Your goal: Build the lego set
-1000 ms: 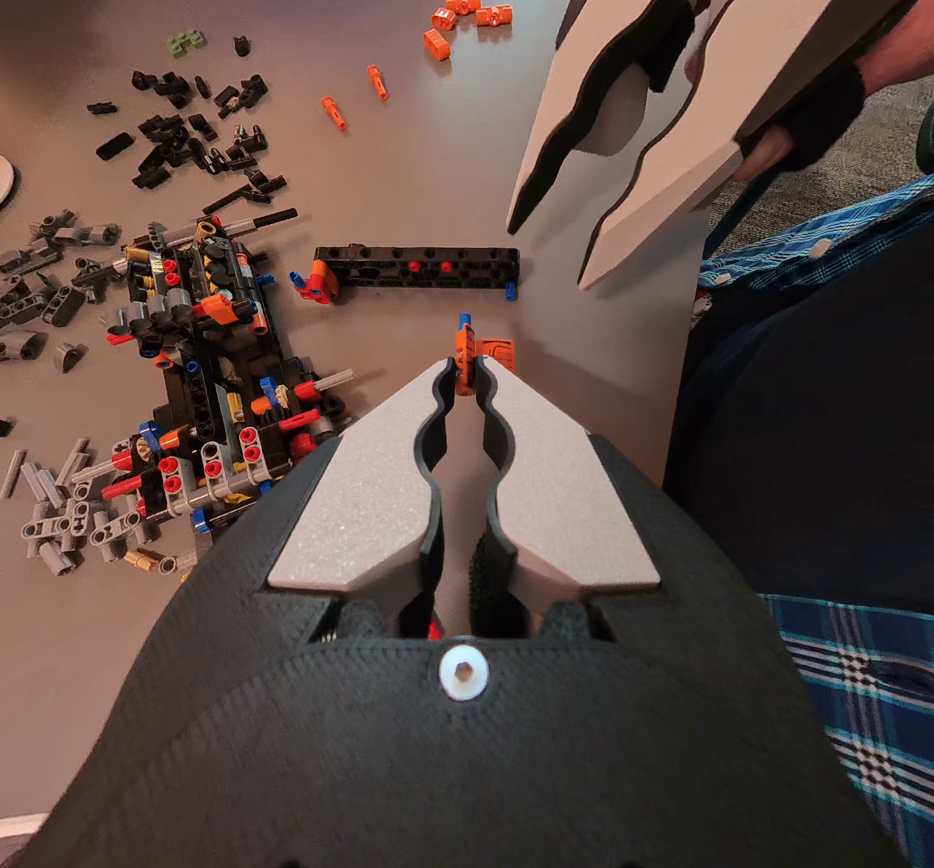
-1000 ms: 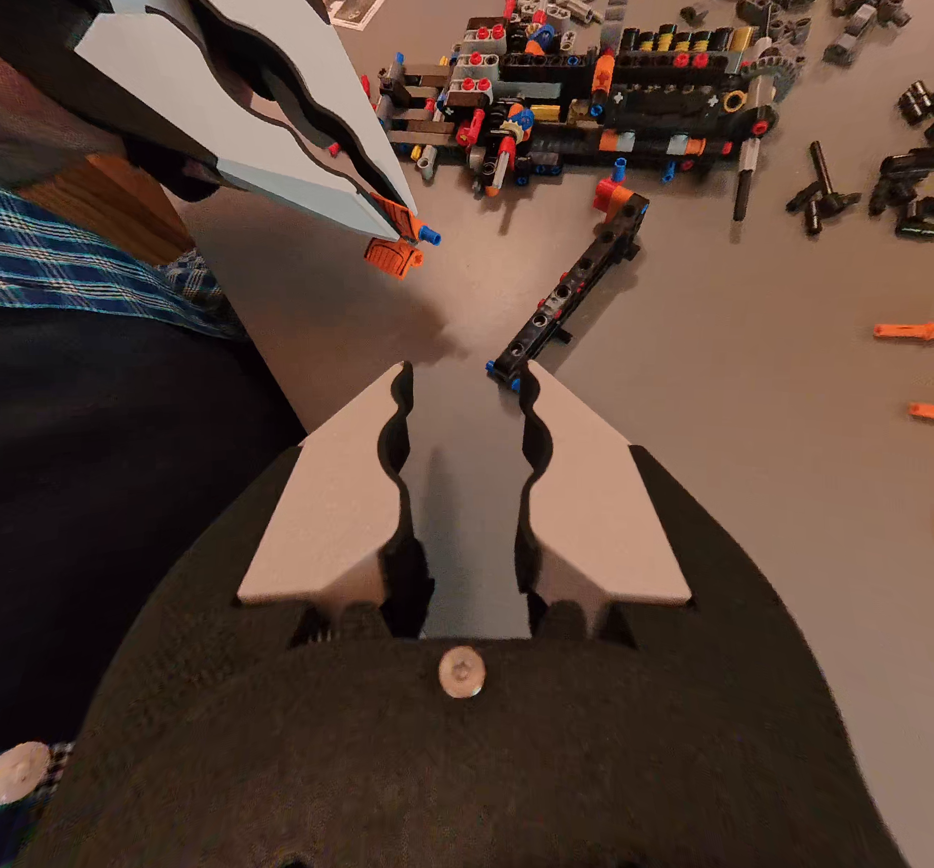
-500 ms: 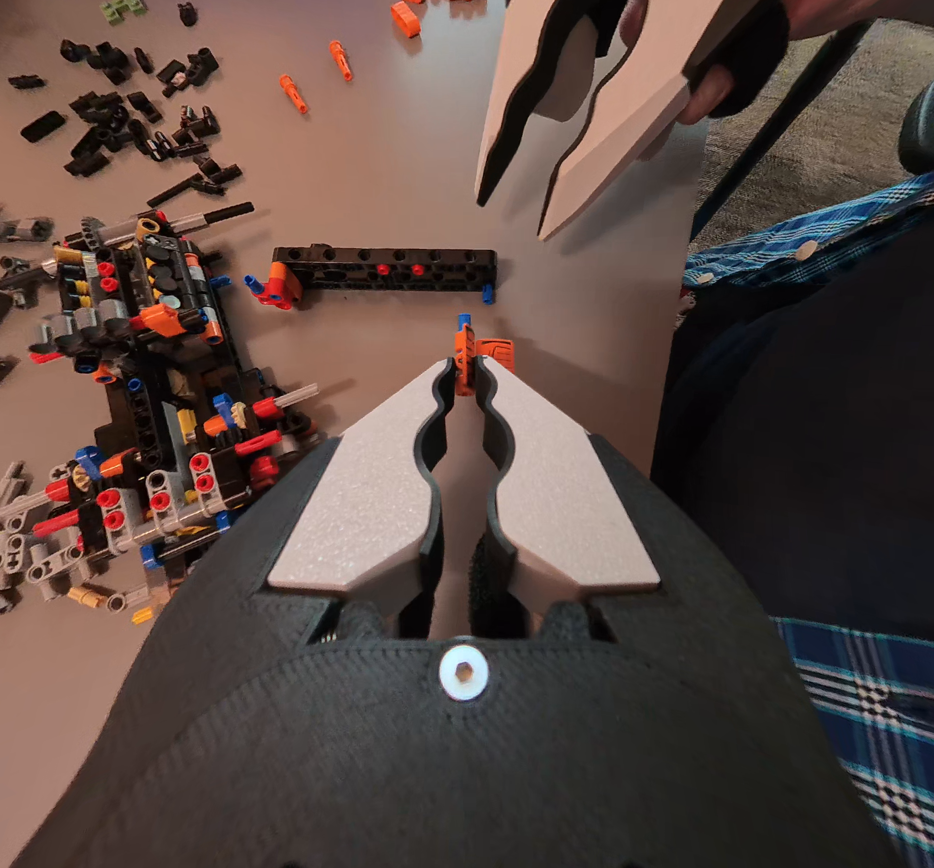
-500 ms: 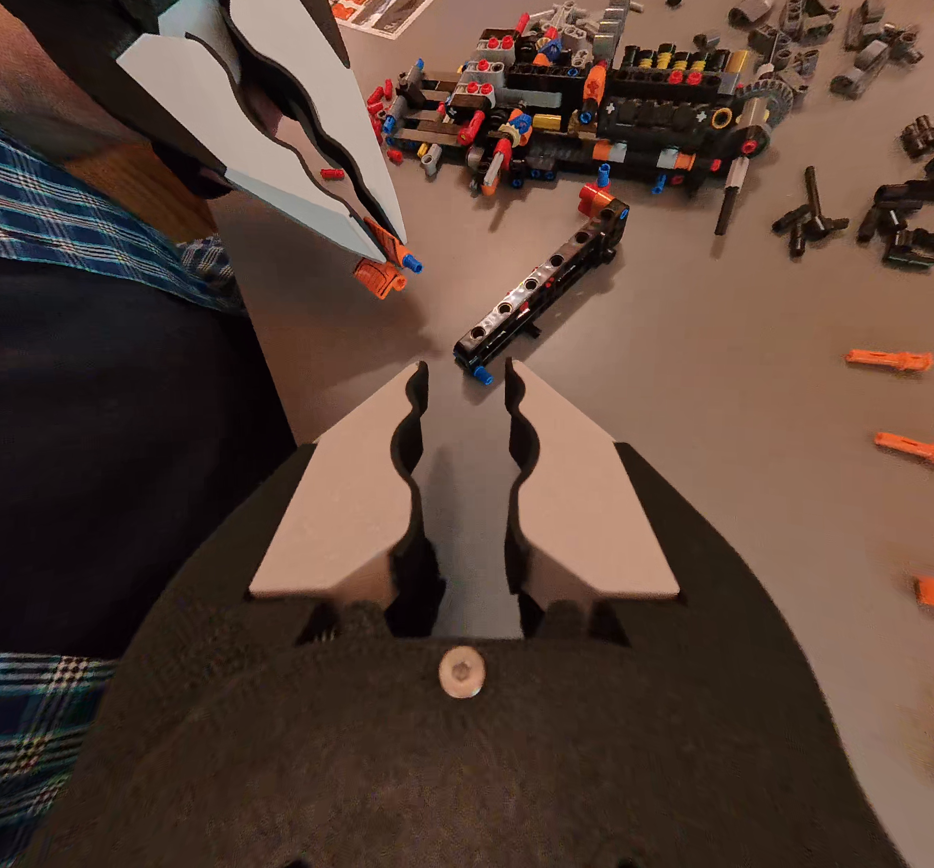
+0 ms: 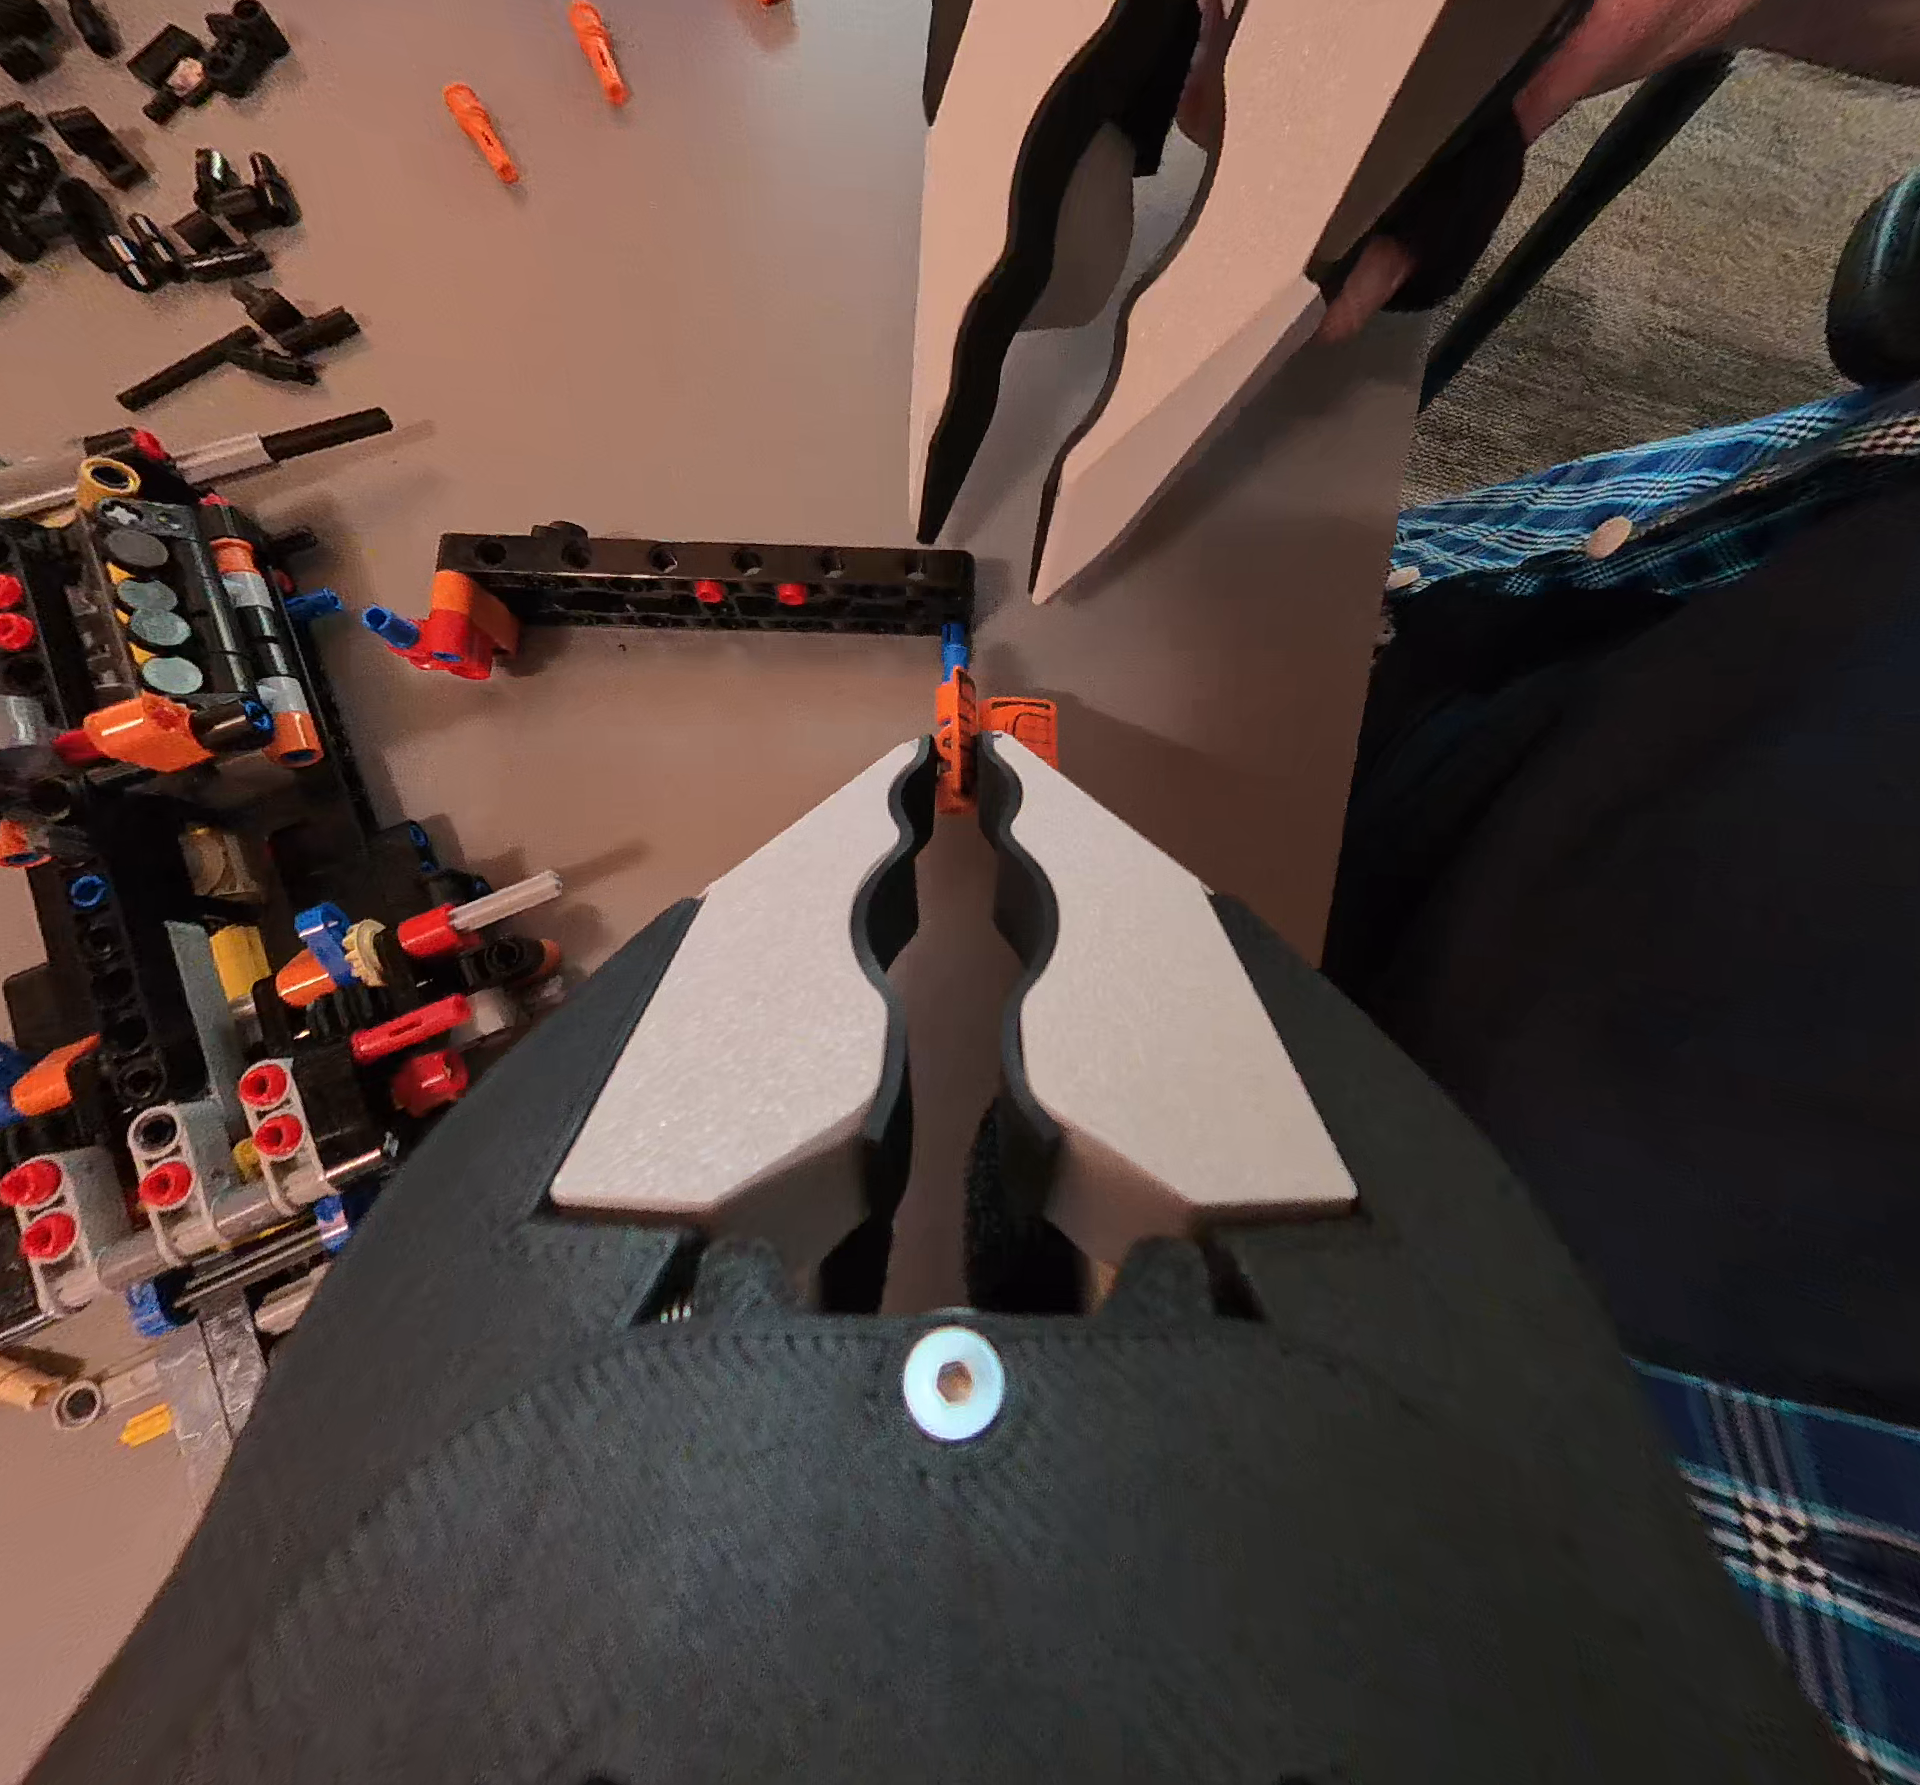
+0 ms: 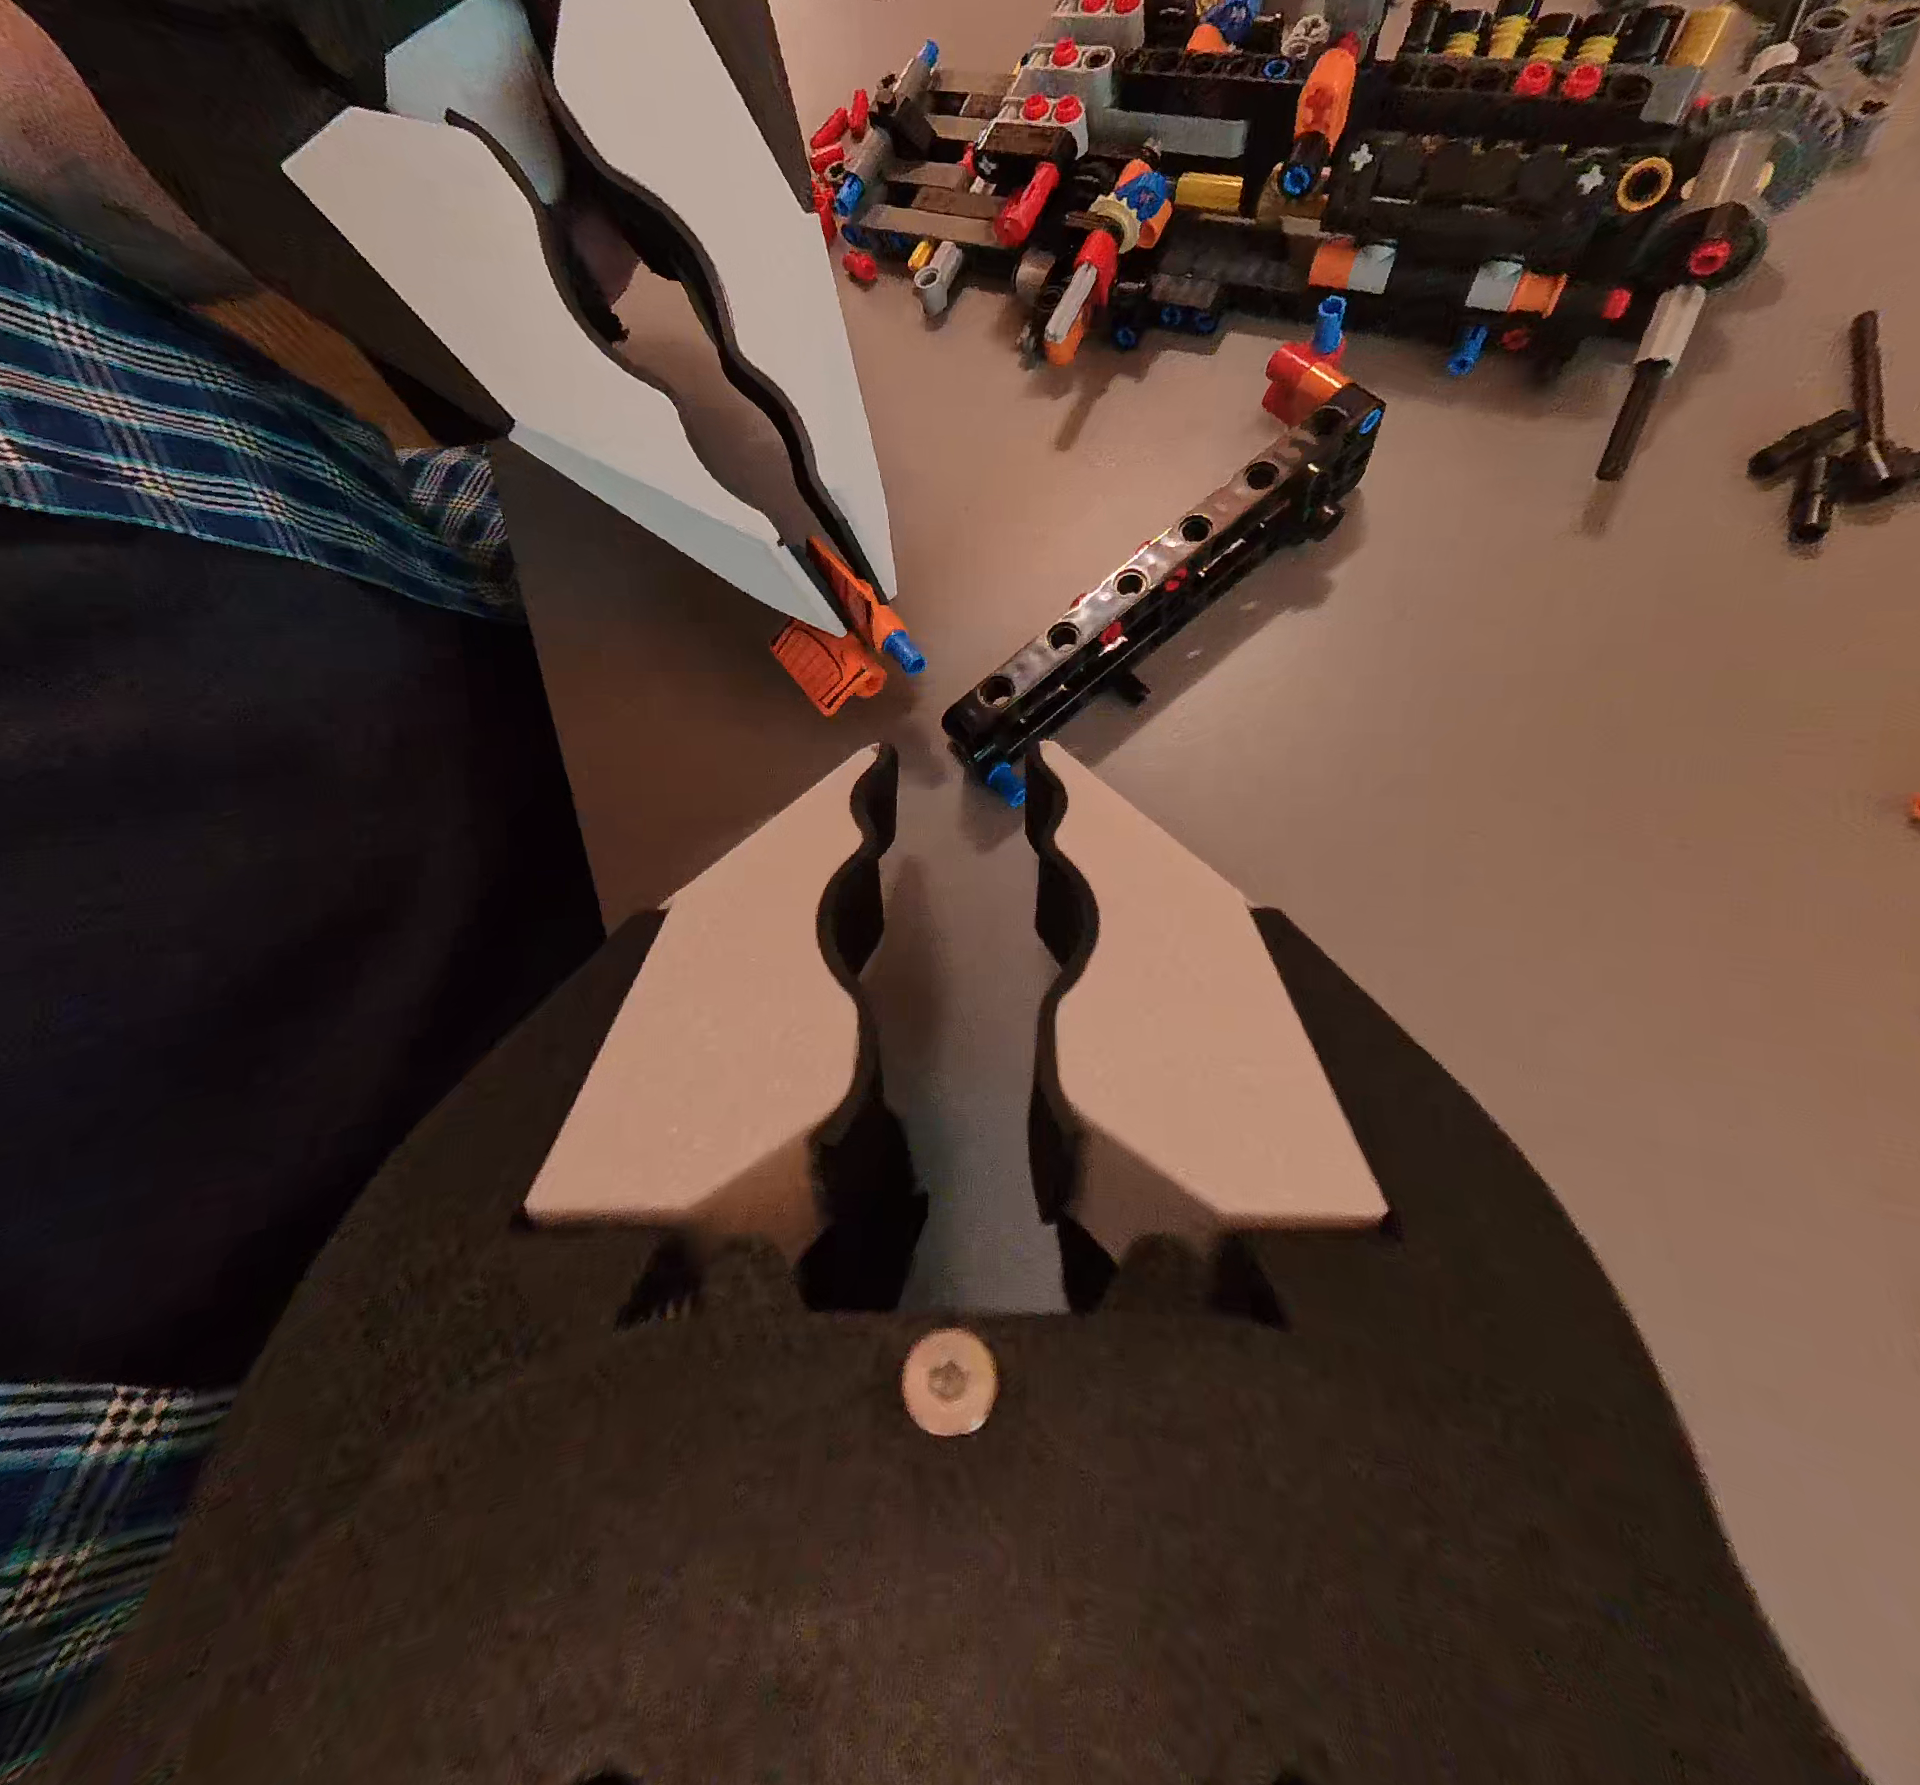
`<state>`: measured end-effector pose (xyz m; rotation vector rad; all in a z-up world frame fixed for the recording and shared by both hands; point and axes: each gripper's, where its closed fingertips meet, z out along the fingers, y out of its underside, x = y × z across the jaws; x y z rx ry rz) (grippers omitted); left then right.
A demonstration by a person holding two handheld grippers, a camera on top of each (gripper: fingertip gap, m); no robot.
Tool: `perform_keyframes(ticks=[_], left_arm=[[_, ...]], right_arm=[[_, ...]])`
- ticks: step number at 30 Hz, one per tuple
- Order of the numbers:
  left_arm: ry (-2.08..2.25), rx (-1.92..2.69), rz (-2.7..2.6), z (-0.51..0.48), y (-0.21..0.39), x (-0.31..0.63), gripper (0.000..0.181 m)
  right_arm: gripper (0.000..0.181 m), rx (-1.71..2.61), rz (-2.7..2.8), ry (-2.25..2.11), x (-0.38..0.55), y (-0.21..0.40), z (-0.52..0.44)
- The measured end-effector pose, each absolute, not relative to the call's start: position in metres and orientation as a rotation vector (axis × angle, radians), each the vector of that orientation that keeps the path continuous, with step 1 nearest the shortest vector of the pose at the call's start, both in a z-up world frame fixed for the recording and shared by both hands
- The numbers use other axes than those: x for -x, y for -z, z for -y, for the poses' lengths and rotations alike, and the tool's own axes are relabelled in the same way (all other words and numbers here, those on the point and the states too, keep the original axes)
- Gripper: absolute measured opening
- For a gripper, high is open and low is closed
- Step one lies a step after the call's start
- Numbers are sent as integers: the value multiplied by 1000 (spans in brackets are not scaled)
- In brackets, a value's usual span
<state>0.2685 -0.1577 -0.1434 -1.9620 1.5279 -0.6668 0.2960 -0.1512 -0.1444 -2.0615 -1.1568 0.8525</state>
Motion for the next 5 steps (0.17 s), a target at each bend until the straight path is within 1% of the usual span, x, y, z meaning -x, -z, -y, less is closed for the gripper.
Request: perform_keyframes(ticks=[1, 5], left_arm=[[676, 1966, -1529, 158, 144, -270, 7], [719, 1973, -1521, 158, 144, -276, 7]], right_arm=[[21, 2059, 1161, -853, -296, 145, 151], [19, 2055, 1162, -880, -294, 147, 151]])
